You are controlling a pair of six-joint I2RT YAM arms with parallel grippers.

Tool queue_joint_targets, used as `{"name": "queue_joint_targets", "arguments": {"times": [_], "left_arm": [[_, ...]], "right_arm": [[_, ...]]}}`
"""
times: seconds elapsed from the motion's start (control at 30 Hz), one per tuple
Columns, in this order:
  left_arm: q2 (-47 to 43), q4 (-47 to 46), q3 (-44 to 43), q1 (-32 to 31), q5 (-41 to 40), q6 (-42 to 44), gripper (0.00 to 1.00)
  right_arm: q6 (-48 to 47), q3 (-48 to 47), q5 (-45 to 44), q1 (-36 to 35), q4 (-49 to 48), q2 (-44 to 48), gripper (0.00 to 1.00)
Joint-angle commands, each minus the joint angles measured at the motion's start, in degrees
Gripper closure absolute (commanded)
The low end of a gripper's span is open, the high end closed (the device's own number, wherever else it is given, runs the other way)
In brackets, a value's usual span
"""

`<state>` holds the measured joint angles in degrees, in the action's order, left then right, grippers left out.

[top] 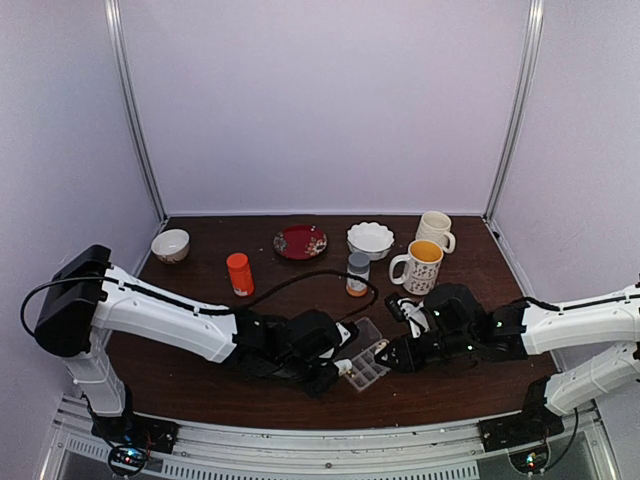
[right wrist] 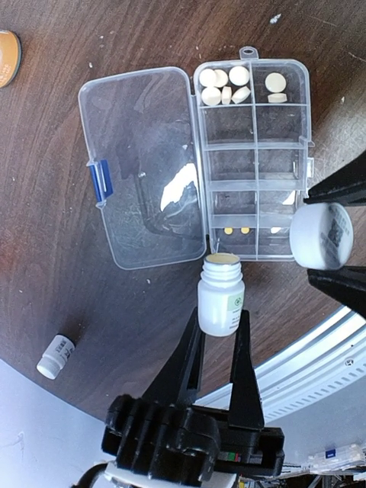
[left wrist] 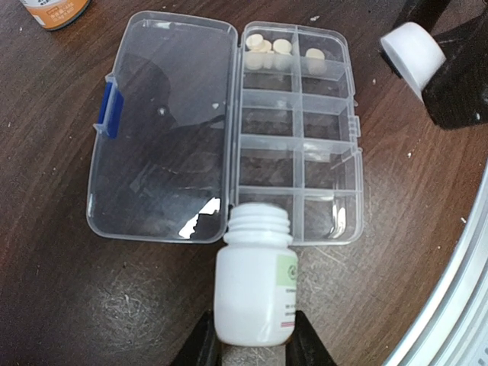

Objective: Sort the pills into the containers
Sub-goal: Pour the pill into the compartment of the pill container.

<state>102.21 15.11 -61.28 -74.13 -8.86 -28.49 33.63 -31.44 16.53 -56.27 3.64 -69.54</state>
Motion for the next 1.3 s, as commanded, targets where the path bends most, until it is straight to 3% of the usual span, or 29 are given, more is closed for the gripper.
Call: {"name": "queue_joint_targets", "arguments": {"times": [0.0,0.7,0.8,0.93,1.03,1.17,1.27], "left_arm": [[-0.86,0.31,-1.12,0.39,0.09,0.02,1.00],[1.15,-2.14,-1.45,0.31,1.88,-1.11,1.00],[0.96,0.90,-1.68,0.58,-2.46,-1.08,1.00],[1.02,-2.33,-1.43,0.70,2.53,-0.76,1.00],[1.37,-0.16,-1.60,0.70,-0.88,-0.76,1.00],[1.50,-2.41,-1.93,0.59,3.05,-0.37,1.00],[1.65,-0.81,-2.01,0.65,-0.69,-1.18,1.00]], "right_arm": [[-0.23,0.08,-1.44,-0.33,0.32,1.48,1.00],[-0.95,-0.64,-1.51,-0.33,1.07,1.01,1.00],[-1.06,-0.92,-1.60,-0.28,1.60,0.90,1.00],[-1.20,-0.93,-1.65,-0.25,1.61,1.03,1.00],[-1.41,-1.23,-1.77,-0.24,2.04,0.94,1.00],[-1.34,-1.01,-1.80,-0.24,1.83,1.09,1.00],[-1.26,-1.01,-1.90,-0.24,1.89,1.06,1.00]]}}
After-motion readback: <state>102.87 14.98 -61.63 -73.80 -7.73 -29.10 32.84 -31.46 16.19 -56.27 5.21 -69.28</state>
